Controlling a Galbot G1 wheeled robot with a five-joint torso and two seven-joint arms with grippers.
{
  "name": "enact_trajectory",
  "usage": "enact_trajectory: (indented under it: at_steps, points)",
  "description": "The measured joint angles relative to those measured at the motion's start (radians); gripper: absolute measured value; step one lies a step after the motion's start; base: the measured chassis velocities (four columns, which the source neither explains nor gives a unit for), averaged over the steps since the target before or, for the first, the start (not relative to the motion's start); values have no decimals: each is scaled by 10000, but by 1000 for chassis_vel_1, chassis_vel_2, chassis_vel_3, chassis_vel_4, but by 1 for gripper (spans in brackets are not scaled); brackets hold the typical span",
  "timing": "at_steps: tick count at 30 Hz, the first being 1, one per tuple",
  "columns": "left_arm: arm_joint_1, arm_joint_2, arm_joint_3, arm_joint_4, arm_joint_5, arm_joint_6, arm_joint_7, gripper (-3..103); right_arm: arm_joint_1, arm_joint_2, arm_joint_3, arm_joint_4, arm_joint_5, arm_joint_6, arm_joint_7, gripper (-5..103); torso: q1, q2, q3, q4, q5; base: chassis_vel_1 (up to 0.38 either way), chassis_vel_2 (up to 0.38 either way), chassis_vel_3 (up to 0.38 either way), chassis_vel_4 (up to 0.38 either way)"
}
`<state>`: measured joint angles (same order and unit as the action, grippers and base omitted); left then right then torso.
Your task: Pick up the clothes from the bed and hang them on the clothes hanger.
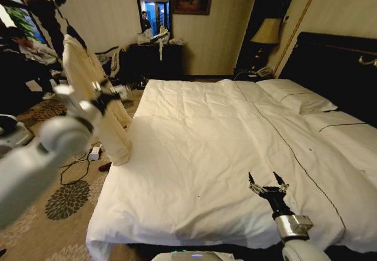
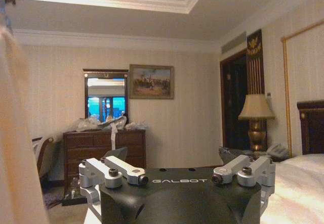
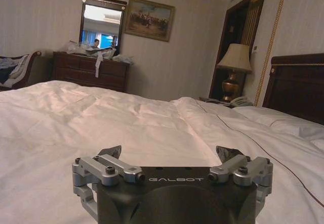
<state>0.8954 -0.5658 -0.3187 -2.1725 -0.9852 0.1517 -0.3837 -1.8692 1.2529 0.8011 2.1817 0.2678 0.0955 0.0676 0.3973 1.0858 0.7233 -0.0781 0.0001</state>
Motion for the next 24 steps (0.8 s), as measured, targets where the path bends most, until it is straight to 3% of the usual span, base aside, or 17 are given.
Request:
enact_trajectory:
  at_steps: [4, 5, 7, 9, 10, 13, 17, 19, 24]
  points:
    - [2929, -1277, -1157, -366, 1759, -667, 494, 100, 0, 0, 0, 0, 0, 0, -1, 100, 0, 0, 0, 3, 0, 0, 0, 0, 0]
    - [2929, -1277, -1157, -366, 1759, -667, 494, 100, 0, 0, 0, 0, 0, 0, -1, 100, 0, 0, 0, 3, 0, 0, 0, 0, 0]
    - [4443, -2142, -1594, -359, 2966, -1158, 859, 100, 0, 0, 1, 0, 0, 0, 0, 100, -1, 0, 0, 5, -1, 0, 0, 0, 0]
    - [5816, -3355, -1853, -139, 4670, -1943, 1344, 100, 1, 0, 1, 0, 0, 0, -1, 100, -1, 0, -1, 8, -3, 0, 0, 0, 0]
    - [5816, -3355, -1853, -139, 4670, -1943, 1344, 100, 1, 0, 1, 0, 0, 0, -1, 100, -1, 0, -1, 8, -3, 0, 0, 0, 0]
    - [7205, -4728, -2051, -56, 6006, -2832, 1965, 100, 0, 1, 0, 0, 0, 0, -1, 100, -1, 0, -1, 1, 1, 0, 0, 0, 0]
    - [8176, -5549, -2153, -146, 6463, -3373, 2389, 100, 1, 1, 1, 0, 0, 0, 0, 100, -1, 0, -1, 0, 2, 0, 0, 0, 0]
    - [9068, -6262, -2238, -251, 7122, -3863, 2819, 100, 1, 0, 1, 1, 0, 1, -1, 100, -2, 0, -1, 4, 1, 0, 0, 0, 0]
    - [9995, -6964, -2445, -432, 7626, -4435, 3182, 100, 0, 0, 1, 0, 0, 0, -1, 100, -2, 1, -1, 4, 1, 0, 0, 0, 0]
